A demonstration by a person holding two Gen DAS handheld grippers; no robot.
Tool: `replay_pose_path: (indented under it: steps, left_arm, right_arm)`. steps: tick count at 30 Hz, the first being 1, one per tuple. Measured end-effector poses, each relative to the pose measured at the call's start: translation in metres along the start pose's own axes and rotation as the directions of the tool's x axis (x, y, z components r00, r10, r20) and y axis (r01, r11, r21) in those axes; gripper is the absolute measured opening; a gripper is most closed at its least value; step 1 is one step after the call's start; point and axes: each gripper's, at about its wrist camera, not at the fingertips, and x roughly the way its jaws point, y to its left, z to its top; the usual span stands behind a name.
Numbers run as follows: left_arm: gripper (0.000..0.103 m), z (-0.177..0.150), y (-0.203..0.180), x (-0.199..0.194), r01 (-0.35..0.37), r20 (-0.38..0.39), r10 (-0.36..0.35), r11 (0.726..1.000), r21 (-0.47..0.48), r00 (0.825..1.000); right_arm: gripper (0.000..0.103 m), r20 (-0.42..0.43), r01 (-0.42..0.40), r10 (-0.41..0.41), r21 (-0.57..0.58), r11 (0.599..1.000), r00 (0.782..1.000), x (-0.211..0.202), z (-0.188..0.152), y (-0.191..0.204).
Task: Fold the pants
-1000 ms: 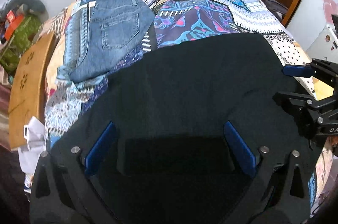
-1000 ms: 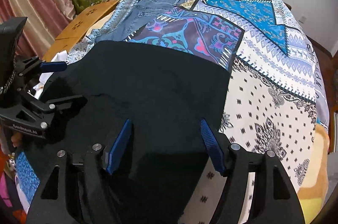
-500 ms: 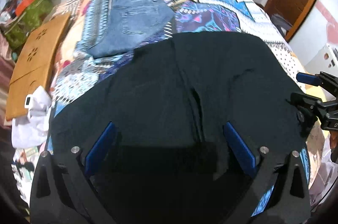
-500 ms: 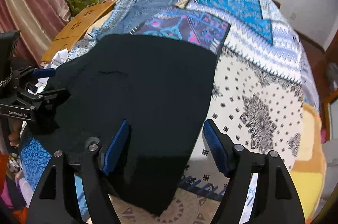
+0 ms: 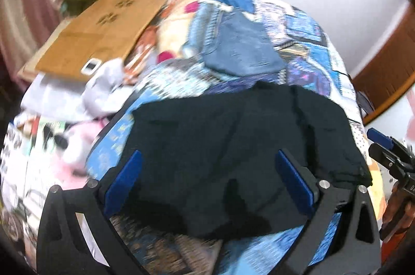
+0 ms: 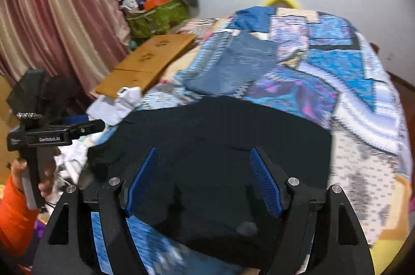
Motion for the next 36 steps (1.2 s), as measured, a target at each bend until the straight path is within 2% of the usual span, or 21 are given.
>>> replay_pose_path:
  steps: [2, 5, 7, 9, 14, 16, 19, 23, 26, 27, 29, 31, 33, 34, 36]
  left_arm:
    - [0.103, -0.010, 0.017, 0.001, -0.019, -0.021, 0.018, 0.999, -0.030, 1.000]
    - [0.103, -0.025, 0.034, 0.006, -0.008, -0.067, 0.003, 0.997, -0.076, 0.998]
    - [0.103, -0.033, 0.042, 0.008, 0.019, -0.095, -0.029, 0.994, -0.105, 0.995]
    - [0.103, -0.045, 0.050, 0.011, 0.079, -0.124, -0.100, 0.983, -0.165, 0.987]
    - [0.103, -0.067, 0.060, 0.020, 0.202, -0.170, -0.262, 0.930, -0.307, 0.950]
    - [0.103, -0.071, 0.059, 0.026, 0.261, -0.173, -0.338, 0.896, -0.359, 0.925]
    - [0.103, -0.069, 0.061, 0.030, 0.283, -0.163, -0.366, 0.878, -0.385, 0.916]
    - [0.103, -0.057, 0.068, 0.056, 0.319, -0.176, -0.429, 0.840, -0.439, 0.886]
    - [0.102, -0.045, 0.076, 0.081, 0.336, -0.202, -0.457, 0.832, -0.441, 0.866]
    - [0.094, -0.041, 0.079, 0.087, 0.318, -0.208, -0.443, 0.836, -0.448, 0.872]
    - [0.067, -0.036, 0.083, 0.096, 0.266, -0.224, -0.396, 0.852, -0.451, 0.890]
    - [0.051, -0.033, 0.084, 0.100, 0.231, -0.230, -0.357, 0.868, -0.440, 0.905]
    - [0.042, -0.030, 0.082, 0.095, 0.207, -0.216, -0.316, 0.888, -0.410, 0.924]
    - [0.036, -0.028, 0.079, 0.090, 0.187, -0.206, -0.280, 0.906, -0.379, 0.938]
    - [0.032, -0.021, 0.067, 0.076, 0.137, -0.182, -0.193, 0.950, -0.281, 0.964]
  right_arm:
    - [0.070, -0.039, -0.012, 0.012, -0.010, 1.000, 0.999, 0.019, -0.004, 0.008]
    - [0.070, -0.114, -0.034, 0.035, 0.005, 0.999, 0.993, 0.043, -0.016, 0.011]
    - [0.073, -0.171, -0.069, 0.074, 0.039, 0.997, 0.982, 0.055, -0.025, 0.009]
    - [0.075, -0.146, -0.074, 0.077, 0.026, 0.997, 0.986, 0.055, -0.031, 0.010]
    - [0.077, -0.152, -0.076, 0.074, -0.005, 0.997, 0.986, 0.055, -0.031, 0.017]
    - [0.077, -0.150, -0.084, 0.082, -0.008, 0.996, 0.985, 0.055, -0.030, 0.016]
    - [0.077, -0.143, -0.097, 0.095, -0.007, 0.995, 0.985, 0.053, -0.032, 0.013]
    - [0.077, -0.138, -0.119, 0.119, 0.007, 0.993, 0.983, 0.052, -0.033, 0.011]
    - [0.077, -0.140, -0.122, 0.122, 0.008, 0.992, 0.983, 0.052, -0.033, 0.011]
    - [0.077, -0.141, -0.121, 0.121, 0.006, 0.993, 0.983, 0.053, -0.034, 0.012]
    - [0.077, -0.141, -0.120, 0.119, 0.003, 0.993, 0.983, 0.052, -0.034, 0.012]
    - [0.077, -0.135, -0.124, 0.124, 0.011, 0.992, 0.983, 0.051, -0.034, 0.011]
    - [0.077, -0.130, -0.134, 0.136, 0.027, 0.991, 0.982, 0.050, -0.034, 0.009]
    - [0.077, -0.130, -0.140, 0.144, 0.041, 0.989, 0.981, 0.050, -0.033, 0.007]
    - [0.076, -0.126, -0.156, 0.166, 0.085, 0.984, 0.978, 0.046, -0.029, 0.001]
